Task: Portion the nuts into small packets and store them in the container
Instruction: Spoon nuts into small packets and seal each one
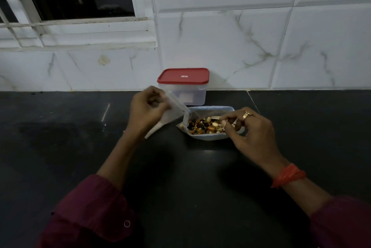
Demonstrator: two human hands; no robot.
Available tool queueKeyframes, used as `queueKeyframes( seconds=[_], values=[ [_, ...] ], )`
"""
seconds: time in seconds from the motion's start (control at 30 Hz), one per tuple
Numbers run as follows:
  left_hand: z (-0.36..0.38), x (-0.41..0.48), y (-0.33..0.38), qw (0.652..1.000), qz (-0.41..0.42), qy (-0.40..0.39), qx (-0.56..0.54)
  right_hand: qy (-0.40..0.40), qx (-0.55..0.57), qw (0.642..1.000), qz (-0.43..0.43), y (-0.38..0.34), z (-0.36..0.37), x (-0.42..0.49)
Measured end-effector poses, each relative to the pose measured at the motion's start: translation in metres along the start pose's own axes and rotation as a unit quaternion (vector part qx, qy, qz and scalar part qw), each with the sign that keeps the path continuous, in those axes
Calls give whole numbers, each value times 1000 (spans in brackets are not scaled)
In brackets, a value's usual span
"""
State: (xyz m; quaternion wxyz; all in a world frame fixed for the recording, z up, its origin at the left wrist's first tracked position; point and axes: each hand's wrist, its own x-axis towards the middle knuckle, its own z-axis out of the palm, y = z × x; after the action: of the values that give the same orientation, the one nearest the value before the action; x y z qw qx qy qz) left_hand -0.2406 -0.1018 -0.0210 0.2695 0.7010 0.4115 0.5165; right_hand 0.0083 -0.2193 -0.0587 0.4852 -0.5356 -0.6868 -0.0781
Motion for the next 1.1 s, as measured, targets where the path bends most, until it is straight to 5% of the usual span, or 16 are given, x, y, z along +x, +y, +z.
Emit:
queueKeyframes(
  seconds=[0.1, 0.2, 0.5, 0.87, 1.03, 1.1],
  values=[
    [32, -15, 14, 993, 25, -108, -33, -5, 64, 996, 68, -9, 1, -1],
    [51, -25, 19, 988, 53, -137, -55, -25, 107, 987, 117, -12, 4, -3],
    [60, -31, 12, 986, 54, -149, -59, -85, 231, 947, 205, -11, 4, -5],
    [60, -36, 16, 984, 73, -161, -33, -111, 238, 936, 237, -16, 2, -5],
    [60, -42, 20, 978, 189, -32, 84, -48, 231, 935, 266, -15, 2, -5],
    [62, -46, 27, 984, 158, -72, 48, -40, 232, 936, 260, -15, 2, -6]
  ],
)
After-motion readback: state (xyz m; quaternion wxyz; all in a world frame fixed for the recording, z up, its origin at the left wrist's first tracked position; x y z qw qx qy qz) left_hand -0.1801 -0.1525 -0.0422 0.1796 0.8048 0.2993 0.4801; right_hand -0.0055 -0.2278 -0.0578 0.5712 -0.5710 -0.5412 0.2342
